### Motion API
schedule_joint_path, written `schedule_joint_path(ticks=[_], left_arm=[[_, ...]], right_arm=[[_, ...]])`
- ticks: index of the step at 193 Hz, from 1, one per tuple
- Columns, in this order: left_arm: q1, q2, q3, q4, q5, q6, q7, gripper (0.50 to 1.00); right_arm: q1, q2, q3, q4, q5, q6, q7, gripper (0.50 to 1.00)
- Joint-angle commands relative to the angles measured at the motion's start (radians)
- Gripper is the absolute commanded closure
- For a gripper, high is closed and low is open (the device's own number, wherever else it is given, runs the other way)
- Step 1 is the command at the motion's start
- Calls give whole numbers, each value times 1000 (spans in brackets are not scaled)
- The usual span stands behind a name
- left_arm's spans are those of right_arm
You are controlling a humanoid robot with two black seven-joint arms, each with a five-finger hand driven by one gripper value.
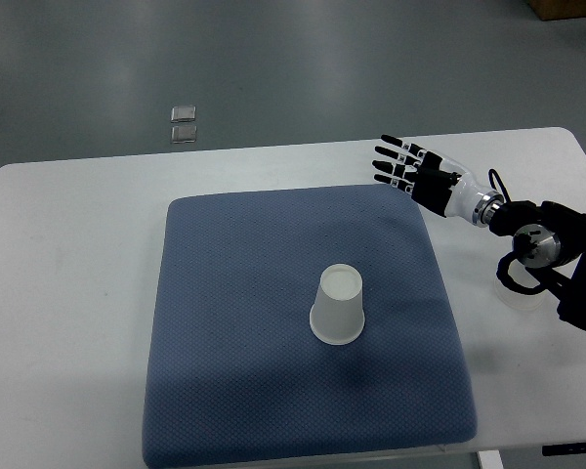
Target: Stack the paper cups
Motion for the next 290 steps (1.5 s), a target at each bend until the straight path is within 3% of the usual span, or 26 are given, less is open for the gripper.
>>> schedule_joint_path(ticks=[1,103,111,126,140,155,186,218,290], left_arm=[[0,0,1,0,0,3,-2,500],[0,0,2,1,0,3,0,500],[0,0,1,1,0,3,0,500],[0,0,-1,0,0,3,0,500],[0,0,-1,0,0,3,0,500],[0,0,-1,0,0,3,0,500],[0,0,1,0,0,3,0,500],[0,0,1,0,0,3,0,500],[0,0,1,0,0,3,0,500]], right_arm=[[-3,0,0,7,0,0,1,570],[2,-14,-1,10,-3,-20,1,570],[8,-19,0,8,-2,-52,3,570],[43,-20,-4,8,-5,-193,1,570],[51,-28,-7,10,-3,-244,1,570],[46,-74,-9,13,-3,-181,1,570],[34,-124,-9,11,-33,72,4,570],[46,-186,3,5,-122,201,9,570],[92,-388,12,24,-295,201,27,570]])
